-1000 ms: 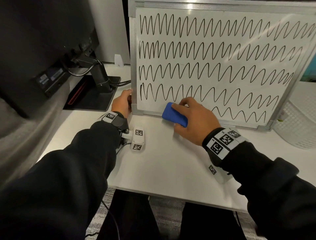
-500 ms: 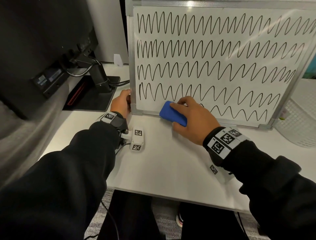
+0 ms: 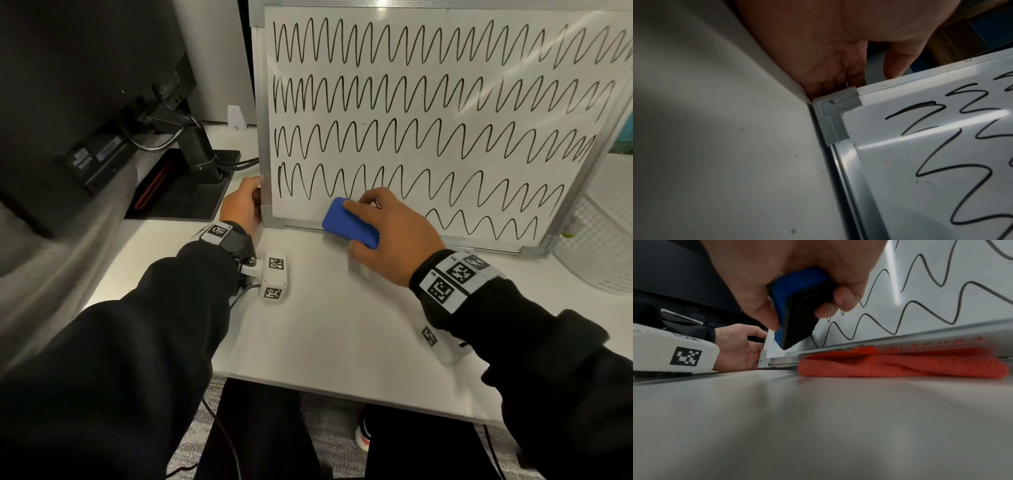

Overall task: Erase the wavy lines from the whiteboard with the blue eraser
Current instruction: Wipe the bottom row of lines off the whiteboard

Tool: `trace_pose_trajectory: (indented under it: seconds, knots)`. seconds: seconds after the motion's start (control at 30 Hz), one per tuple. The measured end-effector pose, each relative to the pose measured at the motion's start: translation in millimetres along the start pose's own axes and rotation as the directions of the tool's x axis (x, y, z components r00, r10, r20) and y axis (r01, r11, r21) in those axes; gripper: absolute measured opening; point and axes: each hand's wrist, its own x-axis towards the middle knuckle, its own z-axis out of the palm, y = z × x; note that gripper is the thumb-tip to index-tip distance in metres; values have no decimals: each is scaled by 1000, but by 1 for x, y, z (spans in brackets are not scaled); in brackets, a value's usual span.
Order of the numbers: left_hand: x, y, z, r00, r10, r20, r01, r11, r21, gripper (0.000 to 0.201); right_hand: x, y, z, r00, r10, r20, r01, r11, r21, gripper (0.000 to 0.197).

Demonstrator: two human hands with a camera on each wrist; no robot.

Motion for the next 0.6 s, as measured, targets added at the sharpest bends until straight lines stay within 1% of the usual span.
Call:
trace_pose_trajectory:
  seconds: [0.07, 0.2, 0.3, 0.43, 0.6]
  knots:
    - [1, 0, 0, 1000, 4, -9, -4, 1000, 1, 26, -1, 2, 0, 999, 1, 34, 0, 1000, -19, 57]
    - [2, -1, -1, 1000, 0, -3, 0, 1000, -4, 25, -3, 8, -4, 1000, -1, -20, 1, 1000, -8, 58]
    - [2, -1, -1, 1000, 8, 11, -8, 1000, -12, 25, -6, 11, -6, 1000, 4, 14, -3, 999, -39, 56]
    - [3, -2, -1, 1000, 4, 5, -4, 1000, 2, 26, -6, 12, -7, 1000, -10, -29, 9, 999, -49, 58]
    - [-1, -1, 0, 1000, -3, -10, 3, 1000, -22, 26, -9, 12, -3, 1000, 20, 9, -20, 999, -38, 55]
